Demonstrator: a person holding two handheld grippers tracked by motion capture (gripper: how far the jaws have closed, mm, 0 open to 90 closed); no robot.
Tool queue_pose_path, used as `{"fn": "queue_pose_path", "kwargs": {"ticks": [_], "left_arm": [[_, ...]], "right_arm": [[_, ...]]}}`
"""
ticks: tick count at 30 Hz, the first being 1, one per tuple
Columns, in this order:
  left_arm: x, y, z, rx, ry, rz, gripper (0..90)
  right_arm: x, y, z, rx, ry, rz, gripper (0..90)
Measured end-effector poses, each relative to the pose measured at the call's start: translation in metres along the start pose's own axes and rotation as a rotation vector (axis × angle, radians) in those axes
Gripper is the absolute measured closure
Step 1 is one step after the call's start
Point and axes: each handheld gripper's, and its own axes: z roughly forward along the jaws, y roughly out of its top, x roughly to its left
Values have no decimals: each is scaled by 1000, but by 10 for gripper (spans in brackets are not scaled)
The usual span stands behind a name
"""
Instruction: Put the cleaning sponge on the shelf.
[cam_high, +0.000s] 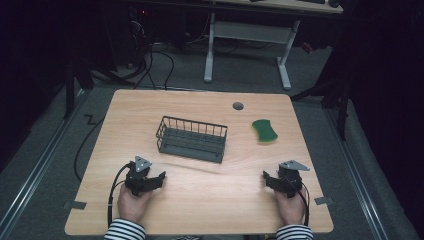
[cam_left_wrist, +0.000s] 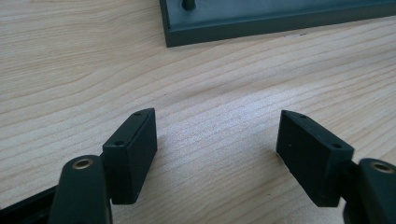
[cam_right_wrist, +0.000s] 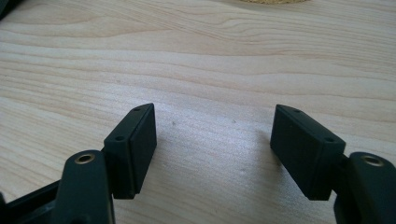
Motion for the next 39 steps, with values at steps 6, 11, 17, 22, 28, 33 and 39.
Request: {"fn": "queue_pose_path", "kwargs": {"ticks": [6, 11, 17, 22, 28, 33, 39], "left_arm": [[0, 0, 0, 1, 1, 0, 296], [0, 0, 0, 1, 4, 6, 296], [-1, 0, 0, 1, 9, 6, 305], [-1, 0, 0, 4, 13, 17, 306], [2, 0, -1, -4, -9, 3, 321], [2, -2, -5, -38, -5, -2, 359], [9, 6, -7, -6, -20, -14, 380]], "right_arm": [[0, 0, 0, 0, 1, 0, 313], [0, 0, 0, 0, 1, 0, 312], [0, 0, 0, -1, -2, 3, 312], [1, 0, 0, 2, -7, 11, 313], [1, 1, -1, 9, 0, 11, 335], [4, 3, -5, 21, 13, 19, 443], [24, 9, -6, -28, 45, -38, 474]]}}
